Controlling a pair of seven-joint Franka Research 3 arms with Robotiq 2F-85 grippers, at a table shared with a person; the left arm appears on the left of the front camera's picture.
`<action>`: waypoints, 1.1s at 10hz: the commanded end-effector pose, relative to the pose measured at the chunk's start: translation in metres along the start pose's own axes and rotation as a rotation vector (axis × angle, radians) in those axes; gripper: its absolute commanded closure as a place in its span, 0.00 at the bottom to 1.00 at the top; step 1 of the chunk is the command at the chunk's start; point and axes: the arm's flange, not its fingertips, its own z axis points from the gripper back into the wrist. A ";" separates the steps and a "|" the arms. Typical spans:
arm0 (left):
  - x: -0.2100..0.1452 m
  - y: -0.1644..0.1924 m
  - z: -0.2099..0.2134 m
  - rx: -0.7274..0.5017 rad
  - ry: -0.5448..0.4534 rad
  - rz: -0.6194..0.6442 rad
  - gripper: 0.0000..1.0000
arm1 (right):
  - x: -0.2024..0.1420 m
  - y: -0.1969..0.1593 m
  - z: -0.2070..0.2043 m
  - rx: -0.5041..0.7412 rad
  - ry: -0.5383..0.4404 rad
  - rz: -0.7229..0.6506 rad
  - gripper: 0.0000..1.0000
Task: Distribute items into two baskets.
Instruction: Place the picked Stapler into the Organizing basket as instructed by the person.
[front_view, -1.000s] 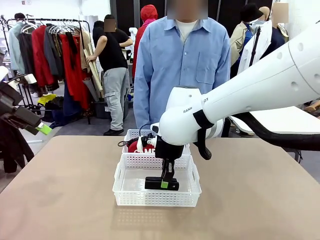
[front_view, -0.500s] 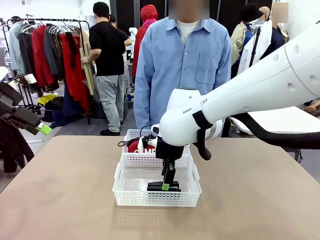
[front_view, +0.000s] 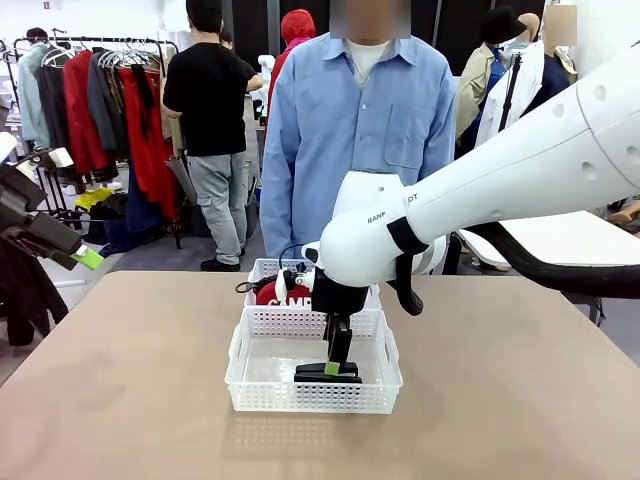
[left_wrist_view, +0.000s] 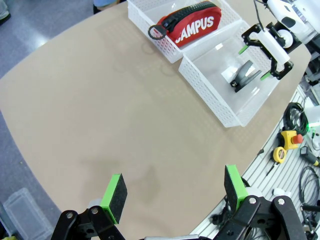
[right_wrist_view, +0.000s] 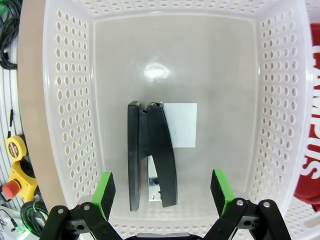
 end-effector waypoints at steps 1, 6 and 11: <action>0.001 0.000 0.002 0.001 0.009 0.004 0.00 | -0.007 0.008 0.014 -0.038 0.016 0.009 0.00; 0.001 0.000 0.002 0.001 0.009 0.004 0.00 | -0.010 0.010 0.036 -0.064 0.050 -0.007 0.00; 0.001 0.000 0.002 0.001 0.009 0.004 0.00 | -0.005 0.007 0.035 -0.055 0.031 0.012 0.00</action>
